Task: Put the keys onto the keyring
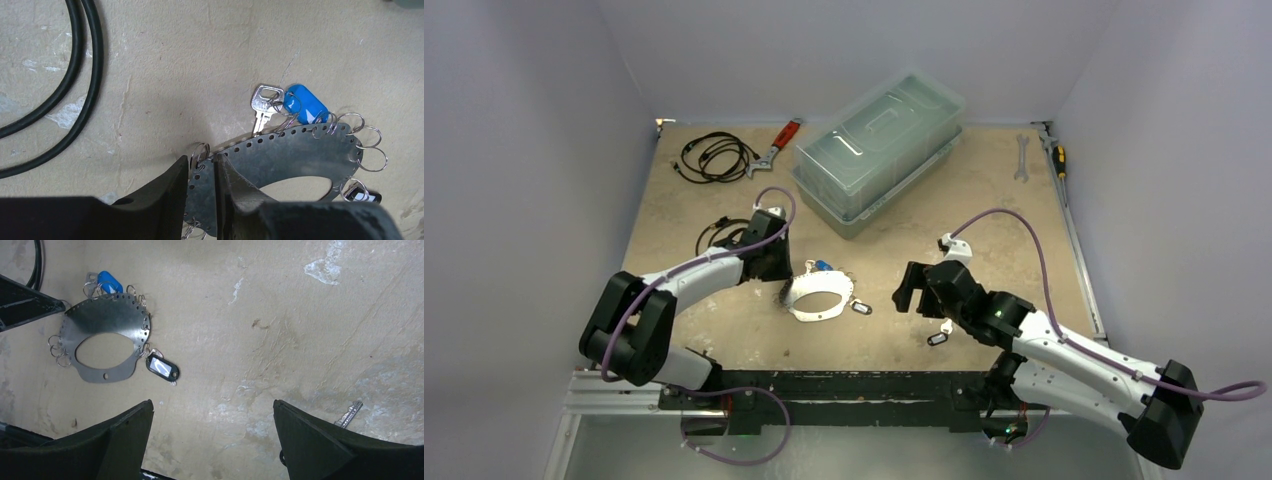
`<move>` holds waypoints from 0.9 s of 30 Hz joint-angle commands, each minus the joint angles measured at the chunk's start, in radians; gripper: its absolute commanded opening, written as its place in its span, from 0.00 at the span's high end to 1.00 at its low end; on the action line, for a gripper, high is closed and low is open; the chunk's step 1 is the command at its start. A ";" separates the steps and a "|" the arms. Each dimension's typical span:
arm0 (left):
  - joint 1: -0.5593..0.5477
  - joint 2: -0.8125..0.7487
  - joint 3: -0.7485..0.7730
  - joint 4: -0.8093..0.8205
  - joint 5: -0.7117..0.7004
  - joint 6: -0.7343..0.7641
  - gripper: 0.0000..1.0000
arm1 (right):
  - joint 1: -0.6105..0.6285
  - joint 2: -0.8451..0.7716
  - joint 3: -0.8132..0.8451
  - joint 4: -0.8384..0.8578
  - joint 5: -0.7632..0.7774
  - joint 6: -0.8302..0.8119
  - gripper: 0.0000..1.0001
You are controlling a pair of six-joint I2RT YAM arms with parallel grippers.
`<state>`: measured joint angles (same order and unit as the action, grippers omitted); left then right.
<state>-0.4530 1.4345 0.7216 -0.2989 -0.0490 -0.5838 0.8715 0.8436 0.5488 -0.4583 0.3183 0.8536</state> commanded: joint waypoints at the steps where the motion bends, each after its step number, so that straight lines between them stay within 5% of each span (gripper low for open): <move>1: -0.005 0.006 -0.017 0.051 0.015 -0.019 0.77 | 0.006 -0.002 -0.004 0.033 -0.014 -0.023 0.07; 11: -0.005 0.009 -0.019 0.061 0.006 -0.028 0.97 | 0.006 0.003 -0.008 0.041 -0.020 -0.028 0.07; 27: -0.006 -0.071 -0.057 0.158 0.075 -0.031 1.00 | 0.006 0.022 -0.013 0.080 -0.036 -0.054 0.07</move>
<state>-0.4541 1.4288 0.6746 -0.2054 -0.0181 -0.5957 0.8715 0.8658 0.5468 -0.4210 0.2920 0.8238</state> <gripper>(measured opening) 0.009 0.929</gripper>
